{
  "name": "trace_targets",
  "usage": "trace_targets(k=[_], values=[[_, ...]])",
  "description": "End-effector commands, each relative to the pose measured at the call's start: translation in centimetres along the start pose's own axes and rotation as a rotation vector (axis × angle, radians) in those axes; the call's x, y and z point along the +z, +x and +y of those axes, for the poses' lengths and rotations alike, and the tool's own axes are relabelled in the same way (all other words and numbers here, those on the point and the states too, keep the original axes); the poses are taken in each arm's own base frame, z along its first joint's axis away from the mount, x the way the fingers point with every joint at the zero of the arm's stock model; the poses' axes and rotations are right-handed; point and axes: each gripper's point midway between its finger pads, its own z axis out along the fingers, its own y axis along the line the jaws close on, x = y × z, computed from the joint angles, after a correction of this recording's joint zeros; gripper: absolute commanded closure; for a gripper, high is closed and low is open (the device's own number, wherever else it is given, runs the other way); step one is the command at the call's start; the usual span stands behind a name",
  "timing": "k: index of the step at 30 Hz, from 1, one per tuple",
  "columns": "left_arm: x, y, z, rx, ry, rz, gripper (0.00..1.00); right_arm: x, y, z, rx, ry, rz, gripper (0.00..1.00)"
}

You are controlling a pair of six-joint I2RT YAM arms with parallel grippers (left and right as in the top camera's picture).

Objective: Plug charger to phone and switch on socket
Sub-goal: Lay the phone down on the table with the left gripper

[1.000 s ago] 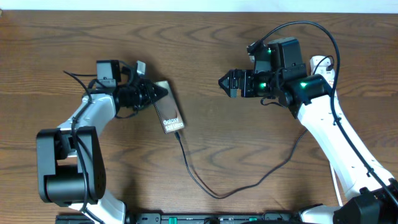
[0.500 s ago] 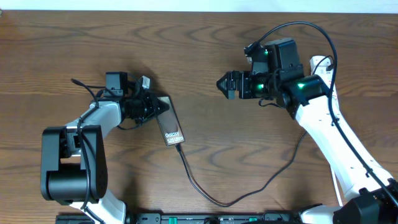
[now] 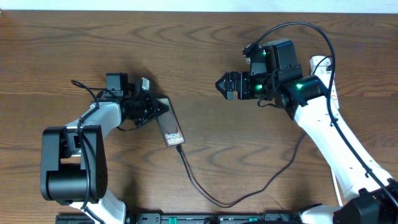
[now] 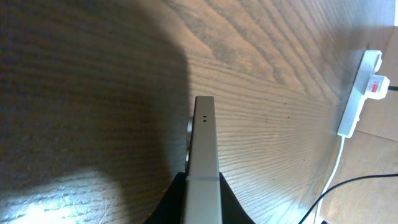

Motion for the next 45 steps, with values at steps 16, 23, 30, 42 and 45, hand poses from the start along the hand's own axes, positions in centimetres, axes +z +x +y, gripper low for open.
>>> trace_targets(k=[16,23,30,42,45], values=[[0.3,0.7,0.7,-0.015,-0.034,0.019,0.92,-0.5,-0.4,0.5,-0.032,0.000,-0.019,0.01],[0.2,1.0,2.2,-0.081,-0.114,0.014,0.92,-0.5,-0.4,0.5,-0.032,0.000,-0.017,0.01],[0.2,1.0,2.2,-0.084,-0.115,0.014,0.92,-0.4,-0.3,0.7,-0.035,-0.002,-0.016,0.01],[0.2,0.9,2.2,-0.084,-0.115,0.013,0.83,-0.4,-0.3,0.7,-0.035,-0.002,-0.015,0.01],[0.2,0.9,2.2,-0.084,-0.115,0.013,0.83,-0.4,-0.3,0.7,-0.035,-0.002,-0.015,0.01]])
